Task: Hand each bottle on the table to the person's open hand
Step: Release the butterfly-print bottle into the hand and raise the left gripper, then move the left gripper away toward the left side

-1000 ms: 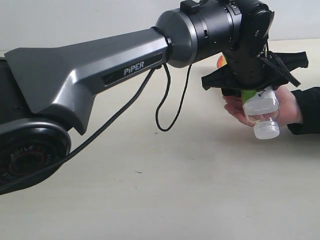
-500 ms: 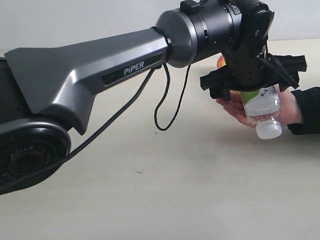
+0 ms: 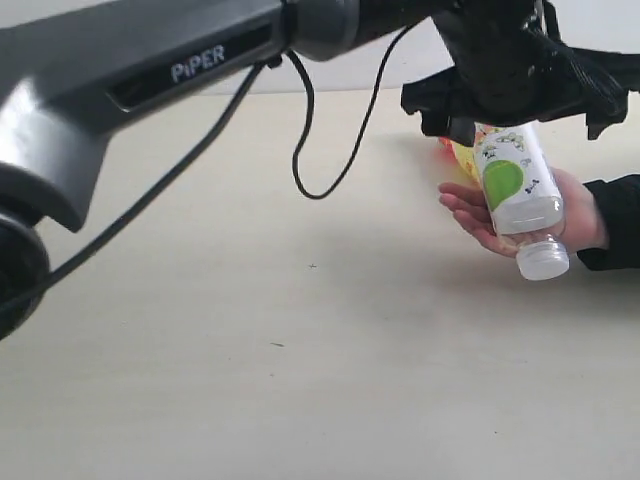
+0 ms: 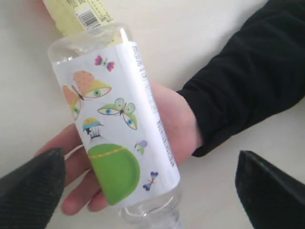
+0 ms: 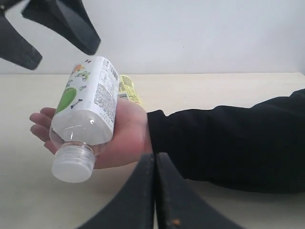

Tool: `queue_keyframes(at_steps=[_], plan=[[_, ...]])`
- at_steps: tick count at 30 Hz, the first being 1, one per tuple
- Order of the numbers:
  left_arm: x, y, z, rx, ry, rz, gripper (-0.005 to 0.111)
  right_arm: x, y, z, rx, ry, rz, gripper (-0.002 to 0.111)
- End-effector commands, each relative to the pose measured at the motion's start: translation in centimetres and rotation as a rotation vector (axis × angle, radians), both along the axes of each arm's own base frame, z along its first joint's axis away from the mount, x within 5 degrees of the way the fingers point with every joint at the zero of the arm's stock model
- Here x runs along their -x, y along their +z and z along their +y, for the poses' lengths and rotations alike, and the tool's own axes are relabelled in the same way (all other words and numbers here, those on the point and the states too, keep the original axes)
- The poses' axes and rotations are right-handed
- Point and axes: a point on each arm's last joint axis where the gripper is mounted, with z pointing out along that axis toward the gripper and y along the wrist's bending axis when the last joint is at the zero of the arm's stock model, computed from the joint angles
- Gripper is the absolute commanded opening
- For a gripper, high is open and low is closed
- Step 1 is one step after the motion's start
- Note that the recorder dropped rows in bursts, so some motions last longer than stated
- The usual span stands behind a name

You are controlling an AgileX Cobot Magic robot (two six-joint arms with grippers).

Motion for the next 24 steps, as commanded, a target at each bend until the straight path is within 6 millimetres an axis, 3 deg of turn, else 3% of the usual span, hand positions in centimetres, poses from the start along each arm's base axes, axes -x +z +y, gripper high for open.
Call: queue_keyframes(at_steps=[1,4,9,17,24], plan=[[1.1,3.4,1.8,-0.075,-0.133,-0.063,0.09,0.0,-0.1,0.0,0.001,-0.006,-0.003,0.0],[2.2,4.7,2.7,-0.161,-0.243,-0.086,0.071,0.0,-0.1,0.0,0.001,-0.006,-0.003,0.0],[3.0,6.9,3.7,-0.172,-0.28,-0.136,0.005,0.0,-0.1,0.0,0.001,-0.006,-0.003,0.0],[4.7,10.5,7.4,-0.179,-0.262,-0.184,0.0,0.0,-0.1,0.0,0.001,-0.006,-0.003,0.0],[6.3,10.9,11.2,-0.268,-0.223,-0.194,0.0,0.0,-0.1,0.0,0.001,-0.006,-0.003,0.0]])
